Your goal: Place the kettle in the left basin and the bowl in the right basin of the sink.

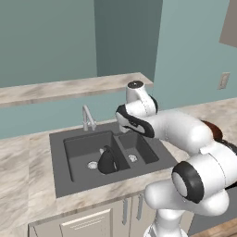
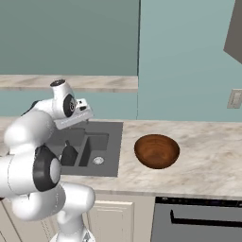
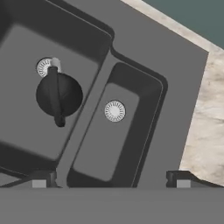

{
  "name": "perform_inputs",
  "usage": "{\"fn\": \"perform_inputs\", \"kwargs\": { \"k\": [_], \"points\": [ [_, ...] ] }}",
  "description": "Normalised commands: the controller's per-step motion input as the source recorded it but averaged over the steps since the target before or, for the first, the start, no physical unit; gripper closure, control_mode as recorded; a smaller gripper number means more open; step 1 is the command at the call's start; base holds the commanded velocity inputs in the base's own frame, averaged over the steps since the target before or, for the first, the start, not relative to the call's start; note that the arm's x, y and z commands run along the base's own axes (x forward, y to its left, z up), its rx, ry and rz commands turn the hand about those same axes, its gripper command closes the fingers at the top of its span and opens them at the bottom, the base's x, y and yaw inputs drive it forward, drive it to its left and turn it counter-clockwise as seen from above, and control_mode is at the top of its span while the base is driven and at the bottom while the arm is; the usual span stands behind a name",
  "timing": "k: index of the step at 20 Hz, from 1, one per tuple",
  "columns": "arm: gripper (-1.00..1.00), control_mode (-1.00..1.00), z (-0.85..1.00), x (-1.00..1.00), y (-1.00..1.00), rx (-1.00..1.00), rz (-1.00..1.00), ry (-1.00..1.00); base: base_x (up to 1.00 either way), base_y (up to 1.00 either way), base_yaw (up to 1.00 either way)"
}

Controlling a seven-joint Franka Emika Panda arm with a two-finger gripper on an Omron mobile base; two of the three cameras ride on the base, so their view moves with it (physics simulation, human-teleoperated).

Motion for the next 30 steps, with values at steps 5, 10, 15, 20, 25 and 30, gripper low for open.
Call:
{"fn": "perform_inputs", "kwargs": {
  "k": [5,10,15,20,25,30],
  "points": [
    [-1.0,-1.0,0.25,-0.03,-0.78,0.0,-0.09,0.04,0.0,0.0,0.0],
    [-1.0,-1.0,0.18,0.0,-0.82,0.0,-0.08,0.06,0.0,0.0,0.0],
    [-1.0,-1.0,-0.05,0.01,-0.79,0.0,-0.08,0.07,0.0,0.0,0.0],
    [-1.0,-1.0,-0.31,0.04,-0.72,0.0,-0.17,0.09,0.0,0.0,0.0],
    [-1.0,-1.0,-0.35,-0.02,-0.74,0.0,-0.24,0.05,0.0,0.0,0.0],
    [-1.0,-1.0,-0.24,-0.1,-0.34,0.0,-0.25,0.01,0.0,0.0,0.0]
  ]
}}
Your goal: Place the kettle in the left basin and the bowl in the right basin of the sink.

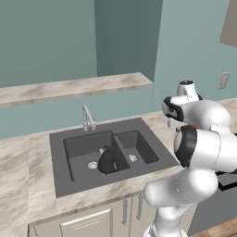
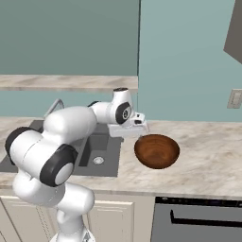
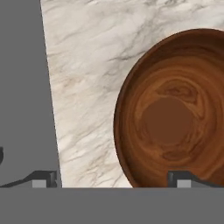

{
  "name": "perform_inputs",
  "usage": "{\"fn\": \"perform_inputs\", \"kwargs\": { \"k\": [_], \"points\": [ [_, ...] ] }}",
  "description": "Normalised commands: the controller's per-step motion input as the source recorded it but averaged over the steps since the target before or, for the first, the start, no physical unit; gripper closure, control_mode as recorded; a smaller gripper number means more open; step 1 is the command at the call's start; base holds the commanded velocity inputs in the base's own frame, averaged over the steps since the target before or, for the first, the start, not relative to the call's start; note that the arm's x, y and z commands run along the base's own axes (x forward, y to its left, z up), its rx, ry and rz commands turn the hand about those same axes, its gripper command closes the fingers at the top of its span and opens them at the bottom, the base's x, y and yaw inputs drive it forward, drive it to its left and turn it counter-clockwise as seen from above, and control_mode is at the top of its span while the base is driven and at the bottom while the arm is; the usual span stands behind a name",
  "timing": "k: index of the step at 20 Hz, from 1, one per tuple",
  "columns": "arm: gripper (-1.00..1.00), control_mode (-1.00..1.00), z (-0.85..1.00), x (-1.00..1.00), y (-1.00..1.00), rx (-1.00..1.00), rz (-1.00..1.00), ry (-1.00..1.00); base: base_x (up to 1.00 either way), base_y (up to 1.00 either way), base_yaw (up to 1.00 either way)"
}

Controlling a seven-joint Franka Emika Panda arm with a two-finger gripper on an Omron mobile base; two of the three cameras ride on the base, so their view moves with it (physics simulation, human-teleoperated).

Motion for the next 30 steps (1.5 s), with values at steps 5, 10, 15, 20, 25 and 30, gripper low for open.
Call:
{"fn": "perform_inputs", "kwargs": {
  "k": [5,10,15,20,25,30],
  "points": [
    [-1.0,-1.0,-0.22,-0.01,-0.05,0.01,-0.23,0.01,0.0,0.0,0.0],
    [-1.0,-1.0,-0.18,-0.01,-0.07,0.02,-0.18,0.02,0.0,0.0,0.0],
    [-1.0,-1.0,-0.18,0.04,-0.24,0.01,-0.02,0.01,0.0,0.0,0.0],
    [-1.0,-1.0,-0.16,0.03,-0.06,0.0,0.04,0.02,0.0,0.0,0.0],
    [-1.0,-1.0,-0.15,0.0,0.13,0.01,0.05,0.07,0.0,0.0,0.0],
    [-1.0,-1.0,-0.16,0.03,0.06,0.0,0.0,0.05,0.0,0.0,0.0]
  ]
}}
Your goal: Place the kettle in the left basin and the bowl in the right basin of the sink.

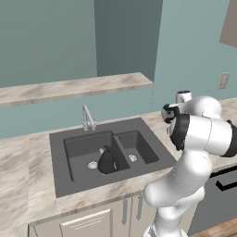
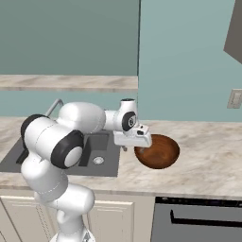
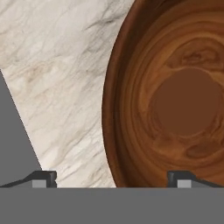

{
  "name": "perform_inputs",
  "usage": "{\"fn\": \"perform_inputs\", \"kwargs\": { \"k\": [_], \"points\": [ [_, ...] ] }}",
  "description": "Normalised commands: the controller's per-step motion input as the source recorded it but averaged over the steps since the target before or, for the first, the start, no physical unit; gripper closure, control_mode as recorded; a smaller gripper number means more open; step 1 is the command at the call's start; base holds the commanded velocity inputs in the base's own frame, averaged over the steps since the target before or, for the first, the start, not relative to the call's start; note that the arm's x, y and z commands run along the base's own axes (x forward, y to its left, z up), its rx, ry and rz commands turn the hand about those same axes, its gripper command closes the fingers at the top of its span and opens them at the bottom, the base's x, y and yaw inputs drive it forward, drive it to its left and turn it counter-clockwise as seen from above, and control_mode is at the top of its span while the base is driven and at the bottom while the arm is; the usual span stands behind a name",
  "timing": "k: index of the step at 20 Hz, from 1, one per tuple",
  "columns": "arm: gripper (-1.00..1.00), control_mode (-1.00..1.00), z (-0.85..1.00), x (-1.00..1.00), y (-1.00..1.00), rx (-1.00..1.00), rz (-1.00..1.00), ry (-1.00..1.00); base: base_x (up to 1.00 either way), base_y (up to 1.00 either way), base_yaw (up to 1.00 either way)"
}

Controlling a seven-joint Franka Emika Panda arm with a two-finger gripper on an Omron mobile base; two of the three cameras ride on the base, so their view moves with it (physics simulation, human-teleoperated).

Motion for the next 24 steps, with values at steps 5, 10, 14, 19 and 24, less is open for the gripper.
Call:
{"fn": "perform_inputs", "kwargs": {
  "k": [5,10,14,19,24],
  "points": [
    [-1.0,-1.0,-0.15,0.07,-0.04,0.0,0.0,0.0,0.0,0.0,0.0],
    [1.0,-1.0,-0.07,0.1,-0.09,0.0,0.0,-0.01,0.0,0.0,0.0],
    [1.0,-1.0,0.0,0.01,0.0,0.0,0.0,0.0,0.0,0.0,0.0],
    [1.0,-1.0,-0.01,0.03,0.02,0.0,-0.02,0.03,0.0,0.0,0.0],
    [1.0,-1.0,0.0,0.1,0.1,0.01,-0.11,0.06,0.0,0.0,0.0]
  ]
}}
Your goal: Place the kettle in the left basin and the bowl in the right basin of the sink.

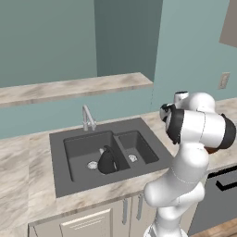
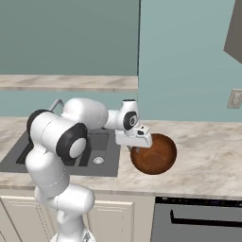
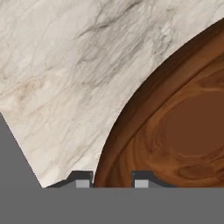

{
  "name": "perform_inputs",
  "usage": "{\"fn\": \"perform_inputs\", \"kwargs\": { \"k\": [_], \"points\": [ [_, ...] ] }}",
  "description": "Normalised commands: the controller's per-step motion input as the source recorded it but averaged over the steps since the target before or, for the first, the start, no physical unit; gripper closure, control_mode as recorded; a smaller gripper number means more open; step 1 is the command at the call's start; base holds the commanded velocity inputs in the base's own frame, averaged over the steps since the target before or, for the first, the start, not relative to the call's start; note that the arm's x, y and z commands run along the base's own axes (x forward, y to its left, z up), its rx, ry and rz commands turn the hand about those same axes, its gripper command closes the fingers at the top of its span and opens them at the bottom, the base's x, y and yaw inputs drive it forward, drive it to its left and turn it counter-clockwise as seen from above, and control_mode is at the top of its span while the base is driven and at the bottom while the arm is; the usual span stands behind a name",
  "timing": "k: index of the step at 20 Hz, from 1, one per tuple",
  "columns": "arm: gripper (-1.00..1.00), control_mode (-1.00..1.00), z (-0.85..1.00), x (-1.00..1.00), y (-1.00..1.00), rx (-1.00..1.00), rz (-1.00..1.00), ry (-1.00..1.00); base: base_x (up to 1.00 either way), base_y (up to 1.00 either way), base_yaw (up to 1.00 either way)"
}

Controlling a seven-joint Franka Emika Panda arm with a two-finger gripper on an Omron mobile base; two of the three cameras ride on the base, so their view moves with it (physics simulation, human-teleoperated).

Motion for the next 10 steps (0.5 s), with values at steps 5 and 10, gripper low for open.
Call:
{"fn": "perform_inputs", "kwargs": {
  "k": [5,10],
  "points": [
    [1.0,-1.0,0.41,0.14,0.2,0.21,0.12,0.11,0.0,0.0,0.0],
    [1.0,-1.0,0.54,0.3,0.33,0.19,0.3,0.12,0.0,0.0,0.0]
  ]
}}
